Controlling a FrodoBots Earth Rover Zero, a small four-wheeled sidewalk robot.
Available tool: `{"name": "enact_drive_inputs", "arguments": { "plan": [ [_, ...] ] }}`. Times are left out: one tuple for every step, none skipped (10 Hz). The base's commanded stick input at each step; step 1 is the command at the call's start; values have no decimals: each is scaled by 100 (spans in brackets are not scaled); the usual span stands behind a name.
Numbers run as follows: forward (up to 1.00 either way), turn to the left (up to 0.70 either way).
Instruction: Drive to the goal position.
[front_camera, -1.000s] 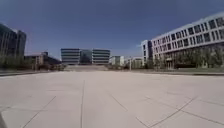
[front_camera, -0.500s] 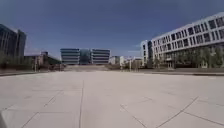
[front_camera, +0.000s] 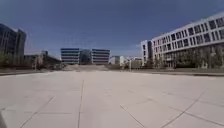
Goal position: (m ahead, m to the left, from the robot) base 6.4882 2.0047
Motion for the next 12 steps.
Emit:
{"name": "enact_drive_inputs", "arguments": {
  "plan": [
    [9, -5],
    [9, -5],
    [9, -5],
    [9, -5],
    [9, -5],
    [9, -5],
    [9, -5],
    [9, -5],
    [9, -5],
    [9, -5],
    [9, -5],
    [9, -5]
  ]
}}
